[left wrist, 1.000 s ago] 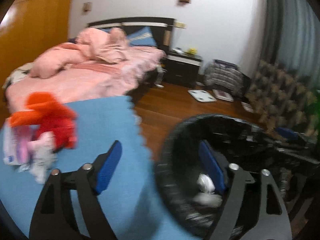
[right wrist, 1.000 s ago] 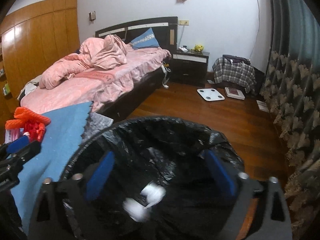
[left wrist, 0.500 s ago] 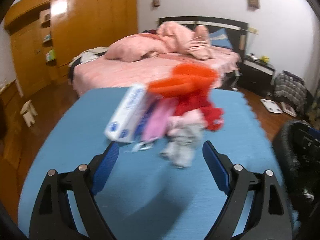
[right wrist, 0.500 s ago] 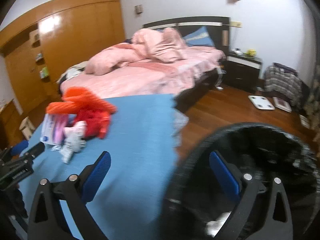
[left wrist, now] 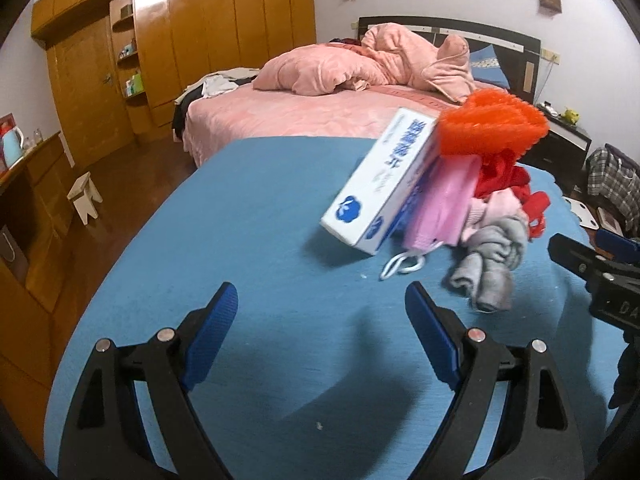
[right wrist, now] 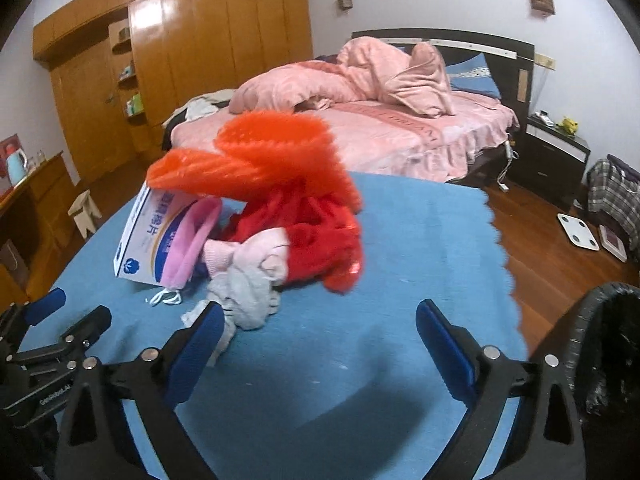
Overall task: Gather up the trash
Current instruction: 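Grasp the grey sock with the right gripper and lift it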
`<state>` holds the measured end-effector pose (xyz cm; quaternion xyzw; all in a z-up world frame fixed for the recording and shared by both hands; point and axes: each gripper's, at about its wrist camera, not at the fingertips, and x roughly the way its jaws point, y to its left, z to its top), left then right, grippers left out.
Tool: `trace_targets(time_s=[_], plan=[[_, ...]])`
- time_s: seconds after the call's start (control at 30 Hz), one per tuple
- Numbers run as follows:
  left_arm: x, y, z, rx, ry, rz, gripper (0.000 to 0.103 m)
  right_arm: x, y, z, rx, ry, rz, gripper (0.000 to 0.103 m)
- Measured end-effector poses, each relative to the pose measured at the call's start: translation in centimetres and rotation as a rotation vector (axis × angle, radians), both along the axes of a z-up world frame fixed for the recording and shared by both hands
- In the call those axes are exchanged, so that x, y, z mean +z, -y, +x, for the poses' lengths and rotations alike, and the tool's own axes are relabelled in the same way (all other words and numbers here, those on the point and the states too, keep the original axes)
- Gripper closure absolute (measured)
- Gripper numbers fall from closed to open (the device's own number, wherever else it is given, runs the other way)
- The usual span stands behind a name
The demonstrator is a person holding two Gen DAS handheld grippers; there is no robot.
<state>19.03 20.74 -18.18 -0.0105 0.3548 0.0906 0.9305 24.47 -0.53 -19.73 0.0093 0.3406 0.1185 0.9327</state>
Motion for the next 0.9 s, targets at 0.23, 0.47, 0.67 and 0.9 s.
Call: trace_targets(time_s=[0.23,0.47,0.67,0.9], plan=[[-0.3,-1.3,0.4,0.042,0.003,-0.044,0.020,-1.2,-2.3,1.0,0.054,-0.036,-0.014,0.019],[-0.5,-2.3,0.7,0.067,0.012,-0.045,0.020,-2.0,-4.0,2.0,0.109,-0.085,-0.011,0.030],[-0.7,-2.4,0.6,0.069,0.007,-0.038,0.020,-2.3,-5.4,1.9,0.197,-0.110,-0.008,0.065],[-0.8,-2.4,0.5,0.066,0.007,-0.029,0.020,-1.5,-3.9,0.6,0.186,-0.103,0.047,0.068]])
